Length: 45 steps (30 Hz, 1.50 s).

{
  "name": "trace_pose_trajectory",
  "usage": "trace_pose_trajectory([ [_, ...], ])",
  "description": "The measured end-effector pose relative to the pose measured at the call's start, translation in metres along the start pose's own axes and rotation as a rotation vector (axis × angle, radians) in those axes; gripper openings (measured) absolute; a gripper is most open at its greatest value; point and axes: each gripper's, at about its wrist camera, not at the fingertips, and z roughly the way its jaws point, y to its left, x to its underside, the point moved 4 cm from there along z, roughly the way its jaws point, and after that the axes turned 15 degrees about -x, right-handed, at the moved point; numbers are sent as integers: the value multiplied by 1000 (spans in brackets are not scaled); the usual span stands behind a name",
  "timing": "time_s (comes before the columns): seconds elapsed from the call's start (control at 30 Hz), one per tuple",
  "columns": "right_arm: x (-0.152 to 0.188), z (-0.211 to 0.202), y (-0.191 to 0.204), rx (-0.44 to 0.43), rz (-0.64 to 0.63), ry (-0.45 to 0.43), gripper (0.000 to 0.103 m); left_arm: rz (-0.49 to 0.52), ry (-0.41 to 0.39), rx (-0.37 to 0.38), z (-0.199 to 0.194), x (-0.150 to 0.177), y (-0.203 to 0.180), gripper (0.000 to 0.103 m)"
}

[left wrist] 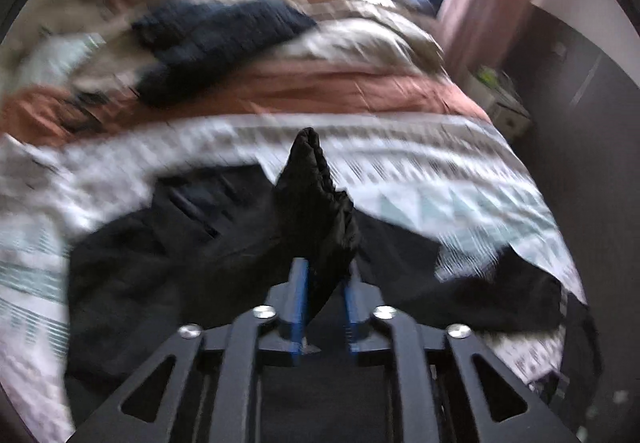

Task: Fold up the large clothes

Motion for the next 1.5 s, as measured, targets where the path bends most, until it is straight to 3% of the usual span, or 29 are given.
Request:
trace_pose_trajectory([
  [0.03,-1,-1,-2,-9,11,-6,56,-4,20,13,7,4,-2,35],
  [0.1,-2,-5,-6,-18,31,-16,56,-18,33,33,15,15,-1,56],
  [0.17,-4,-10,-12,-13,48,-27,56,-33,21,37,12,24,7,61],
  [0.33,-12,-28,-30,96,65,-76,56,-54,-5,37,-3,41,31,62],
  [0.43,-15,-36,-37,84,106,-89,56,-38,-41,-7,-14,55,46,62],
  [0.73,-15,-44,-13,44,26,-82,56,-56,-99,-86,-48,113,92,62],
  [0.9,-24,-60,-19,54,15,-105,56,-97,-113,-136,-56,150,115,62],
  [1.17,-54,-104,-48,113,-12,-220,56,-160,-127,-158,-45,186,143,62],
  [1.37,-75,-132,-98,68,115,-323,56,-208,-103,-148,-24,189,156,62],
  [1.5,-89,-144,-121,90,133,-384,56,-215,-101,-157,-13,194,158,62],
])
